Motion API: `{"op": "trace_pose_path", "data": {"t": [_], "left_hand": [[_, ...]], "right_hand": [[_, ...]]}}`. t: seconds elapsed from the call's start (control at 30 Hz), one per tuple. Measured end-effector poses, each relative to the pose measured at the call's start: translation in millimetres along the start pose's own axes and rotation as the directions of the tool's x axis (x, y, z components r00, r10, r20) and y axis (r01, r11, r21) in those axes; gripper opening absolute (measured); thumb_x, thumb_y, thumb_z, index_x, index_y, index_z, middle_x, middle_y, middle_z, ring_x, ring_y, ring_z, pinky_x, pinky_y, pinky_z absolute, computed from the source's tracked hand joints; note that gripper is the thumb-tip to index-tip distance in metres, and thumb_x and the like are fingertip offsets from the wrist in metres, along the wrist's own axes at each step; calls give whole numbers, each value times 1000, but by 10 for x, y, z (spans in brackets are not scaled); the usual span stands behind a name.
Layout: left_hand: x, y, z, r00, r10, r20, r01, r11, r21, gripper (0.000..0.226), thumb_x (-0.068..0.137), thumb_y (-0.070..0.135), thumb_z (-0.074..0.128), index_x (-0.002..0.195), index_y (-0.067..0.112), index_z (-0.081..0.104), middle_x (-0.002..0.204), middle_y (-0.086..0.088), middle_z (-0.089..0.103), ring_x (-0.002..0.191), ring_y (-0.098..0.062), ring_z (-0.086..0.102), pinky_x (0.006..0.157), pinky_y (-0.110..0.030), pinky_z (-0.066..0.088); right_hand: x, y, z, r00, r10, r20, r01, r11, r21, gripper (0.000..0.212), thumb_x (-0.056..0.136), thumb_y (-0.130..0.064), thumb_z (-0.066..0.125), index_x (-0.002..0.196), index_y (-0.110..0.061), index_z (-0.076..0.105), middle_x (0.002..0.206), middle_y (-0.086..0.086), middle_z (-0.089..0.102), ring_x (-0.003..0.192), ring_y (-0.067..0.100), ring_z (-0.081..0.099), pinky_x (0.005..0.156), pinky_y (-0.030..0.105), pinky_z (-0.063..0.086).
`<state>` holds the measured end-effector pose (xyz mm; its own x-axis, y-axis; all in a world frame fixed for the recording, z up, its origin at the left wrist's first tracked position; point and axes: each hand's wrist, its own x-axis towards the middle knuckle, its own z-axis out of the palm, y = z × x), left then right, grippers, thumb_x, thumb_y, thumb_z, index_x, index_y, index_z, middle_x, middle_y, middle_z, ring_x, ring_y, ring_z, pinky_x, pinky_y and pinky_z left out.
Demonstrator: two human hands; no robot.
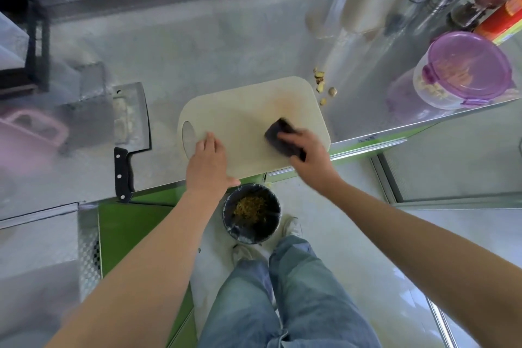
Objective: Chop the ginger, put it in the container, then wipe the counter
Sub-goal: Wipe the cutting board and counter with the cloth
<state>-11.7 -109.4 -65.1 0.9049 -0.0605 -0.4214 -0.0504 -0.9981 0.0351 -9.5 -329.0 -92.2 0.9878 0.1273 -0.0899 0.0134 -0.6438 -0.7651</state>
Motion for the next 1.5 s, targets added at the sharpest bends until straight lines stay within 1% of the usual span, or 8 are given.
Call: {"op": "trace_pose_path", "data": {"t": [0.13,0.33,0.53,0.7,0.87,1.03,1.23,1.5], "left_hand": [[-10,21,-35,1000,-16,19,16,1000,12,117,71,55,73,151,2,7,160,-11,7,144,-26,15,111,-35,31],[0,7,-50,1000,-7,13,7,1000,-4,114,71,54,74,150,2,11,159,-10,9,142,-26,17,110,-34,32],[16,-2,-22,999,-19,29,20,1000,-17,116,71,53,75,151,4,8,160,-8,6,143,-26,14,110,-35,33],[22,-20,-7,1000,-7,9,7,1000,-20,115,70,53,76,151,4,12,160,-9,8,142,-26,17,108,-35,36],[28,-127,-28,998,33,58,-32,999,-25,114,70,45,79,152,9,8,161,-2,1,142,-24,13,107,-36,37],[18,-136,-20,999,35,38,-33,998,-59,105,73,48,75,151,10,16,160,-1,8,139,-24,18,103,-37,40],[138,-196,-114,994,21,-104,-36,988,-148,43,90,34,57,125,9,54,135,0,42,119,-22,39,87,-35,49],[183,-109,-93,1000,4,-16,-4,1000,-17,67,81,44,69,134,9,48,156,-4,16,125,-28,32,92,-36,45]], "right_hand": [[144,170,-126,976,114,-186,-140,981,-135,51,80,7,53,128,-9,59,123,13,55,108,30,46,93,27,34],[-239,-5,51,957,-134,257,148,988,-35,48,76,4,54,117,-18,67,110,0,59,100,14,47,88,22,38],[58,84,-20,999,-4,-44,-3,986,-170,54,78,7,53,128,-13,60,125,11,55,103,27,46,95,37,40],[-212,-130,116,933,-147,328,161,987,-18,49,75,6,55,114,-18,70,113,4,62,99,15,50,88,22,38],[65,7,1,999,15,-51,-20,995,-96,53,78,7,54,126,-15,62,124,8,55,107,23,46,97,33,38],[-107,-150,34,949,-55,312,61,998,-11,50,76,5,54,117,-20,68,115,1,59,101,14,51,85,15,39],[673,6,-219,998,67,-11,-67,996,-52,56,83,3,53,137,-14,50,133,12,45,118,27,44,100,34,39],[413,-84,185,979,-126,161,139,988,-71,45,77,0,55,118,-15,68,116,7,61,101,23,52,87,24,39]]}}
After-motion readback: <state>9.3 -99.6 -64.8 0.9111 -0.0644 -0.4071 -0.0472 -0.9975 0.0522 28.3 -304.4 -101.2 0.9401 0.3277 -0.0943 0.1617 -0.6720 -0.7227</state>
